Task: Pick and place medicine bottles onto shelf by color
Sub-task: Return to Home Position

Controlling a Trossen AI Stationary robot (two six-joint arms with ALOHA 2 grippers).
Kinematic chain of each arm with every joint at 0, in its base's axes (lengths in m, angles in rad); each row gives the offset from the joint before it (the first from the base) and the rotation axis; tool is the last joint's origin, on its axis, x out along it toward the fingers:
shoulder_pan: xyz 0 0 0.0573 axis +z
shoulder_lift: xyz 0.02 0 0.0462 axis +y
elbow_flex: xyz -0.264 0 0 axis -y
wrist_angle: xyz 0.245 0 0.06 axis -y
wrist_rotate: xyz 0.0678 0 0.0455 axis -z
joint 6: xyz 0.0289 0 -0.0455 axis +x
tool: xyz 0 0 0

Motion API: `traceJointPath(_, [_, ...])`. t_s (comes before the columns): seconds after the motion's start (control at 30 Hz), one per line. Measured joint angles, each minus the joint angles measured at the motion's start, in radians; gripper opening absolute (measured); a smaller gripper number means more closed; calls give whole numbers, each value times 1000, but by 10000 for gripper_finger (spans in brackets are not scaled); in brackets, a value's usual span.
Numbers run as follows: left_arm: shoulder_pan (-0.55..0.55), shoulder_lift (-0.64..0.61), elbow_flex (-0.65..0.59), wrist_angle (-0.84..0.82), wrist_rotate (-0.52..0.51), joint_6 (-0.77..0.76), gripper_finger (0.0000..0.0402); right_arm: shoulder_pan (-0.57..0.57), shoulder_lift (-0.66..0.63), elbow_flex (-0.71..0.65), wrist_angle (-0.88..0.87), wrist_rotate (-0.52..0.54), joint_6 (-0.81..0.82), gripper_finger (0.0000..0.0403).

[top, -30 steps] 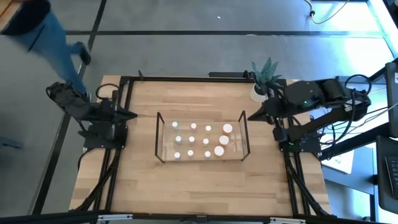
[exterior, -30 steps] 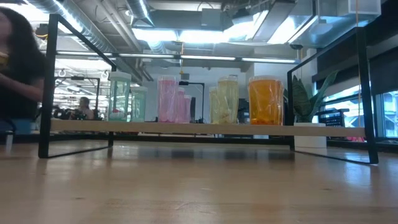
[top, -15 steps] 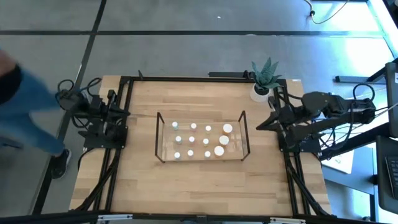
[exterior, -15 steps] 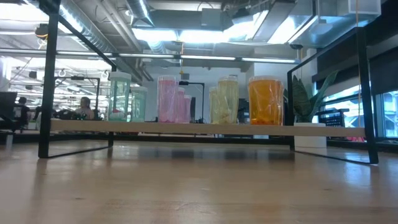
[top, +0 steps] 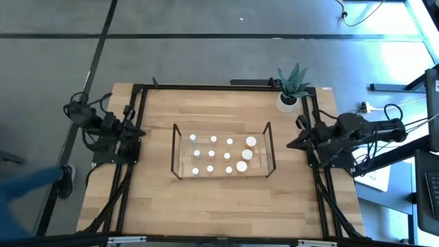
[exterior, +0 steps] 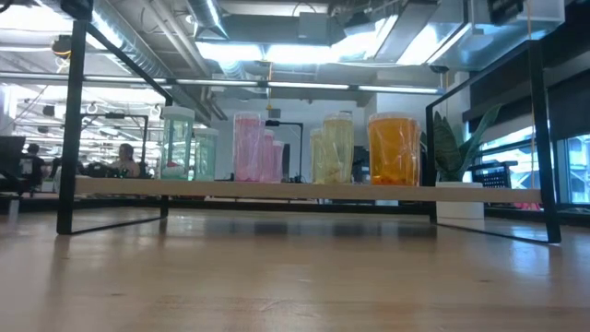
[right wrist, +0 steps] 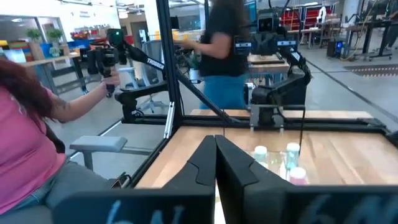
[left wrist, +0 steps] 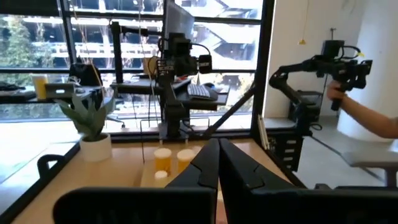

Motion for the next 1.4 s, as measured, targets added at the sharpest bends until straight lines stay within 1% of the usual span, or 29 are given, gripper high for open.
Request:
traceJointPath(0.17, [0,0,-43,35,3,-8,2,0,-83,-112,64,0,26,4])
traceJointPath(0.4, [0,0,-109,93,3,-10,2,0,-204,-223,77,-9,37,5])
traceJointPath(0.63, [0,0,-130,127,-5,-2,3,0,-377,-308,94,-110,-17,5])
traceJointPath(0.77, [0,0,-130,146,-11,35,1,0,-372,-316,79,-174,-40,7])
traceJointPath(0.97, [0,0,-143,170,-12,38,1,0,-378,-316,77,-189,-42,8])
traceJointPath(1.03, [0,0,-175,196,-11,38,2,0,-378,-321,69,-190,-63,8])
traceJointPath(1.13, [0,0,-257,281,-12,42,2,0,-378,-363,92,-197,-105,8])
traceJointPath(1.33, [0,1,-451,492,-10,42,3,0,-378,-552,343,-208,-104,8])
traceJointPath(1.4, [0,1,-507,547,-10,41,1,0,-372,-564,333,-208,-112,9])
